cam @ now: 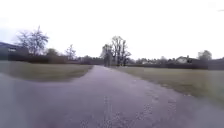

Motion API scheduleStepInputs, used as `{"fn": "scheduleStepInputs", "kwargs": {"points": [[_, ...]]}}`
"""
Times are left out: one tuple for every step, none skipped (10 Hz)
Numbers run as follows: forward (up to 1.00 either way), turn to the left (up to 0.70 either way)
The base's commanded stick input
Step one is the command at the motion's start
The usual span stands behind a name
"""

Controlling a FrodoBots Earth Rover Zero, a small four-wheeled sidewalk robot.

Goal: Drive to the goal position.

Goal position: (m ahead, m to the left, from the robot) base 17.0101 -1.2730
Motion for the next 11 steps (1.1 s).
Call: {"fn": "scheduleStepInputs", "kwargs": {"points": [[1.0,0.0],[1.0,0.0],[1.0,0.0],[1.0,0.0],[1.0,0.0],[1.0,0.0],[1.0,0.0],[1.0,0.0],[1.0,0.0],[1.0,0.0],[1.0,0.0]]}}
